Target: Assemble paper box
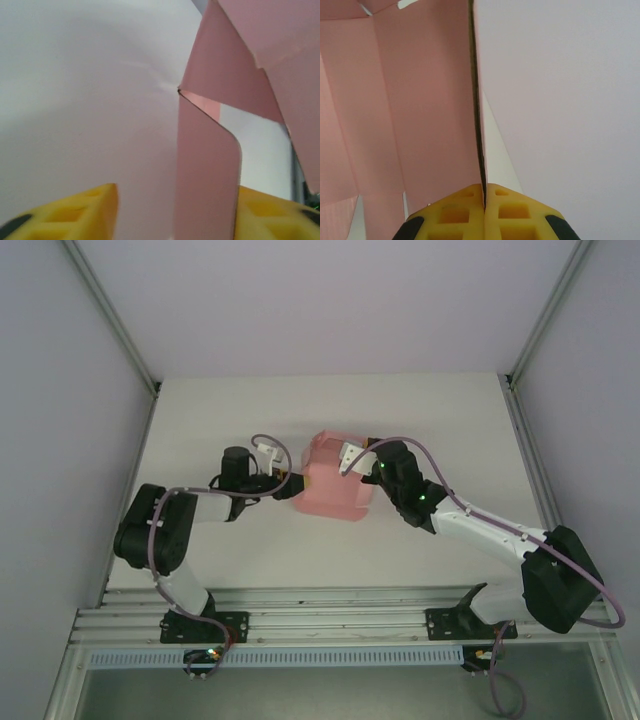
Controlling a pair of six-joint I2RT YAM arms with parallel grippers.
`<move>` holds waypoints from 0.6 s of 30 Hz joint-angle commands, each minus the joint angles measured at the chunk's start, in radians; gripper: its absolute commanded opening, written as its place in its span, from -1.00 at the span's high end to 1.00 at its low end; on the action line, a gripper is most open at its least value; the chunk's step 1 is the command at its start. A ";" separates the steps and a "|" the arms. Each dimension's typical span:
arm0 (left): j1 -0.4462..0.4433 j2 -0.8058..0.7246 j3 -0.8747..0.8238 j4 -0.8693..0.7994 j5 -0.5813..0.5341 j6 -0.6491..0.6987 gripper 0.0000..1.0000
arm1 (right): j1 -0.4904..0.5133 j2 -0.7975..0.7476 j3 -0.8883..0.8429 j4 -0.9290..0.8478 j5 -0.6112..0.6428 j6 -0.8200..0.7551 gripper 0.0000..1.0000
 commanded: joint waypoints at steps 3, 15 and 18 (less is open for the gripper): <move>0.008 0.053 -0.030 0.294 0.111 -0.139 0.75 | -0.006 -0.009 -0.009 -0.022 -0.028 0.044 1.00; 0.057 0.109 -0.067 0.597 0.204 -0.332 1.00 | -0.022 -0.022 -0.030 -0.042 -0.045 0.066 1.00; 0.063 0.082 -0.058 0.481 0.168 -0.288 0.29 | -0.022 -0.017 -0.026 -0.050 -0.042 0.061 1.00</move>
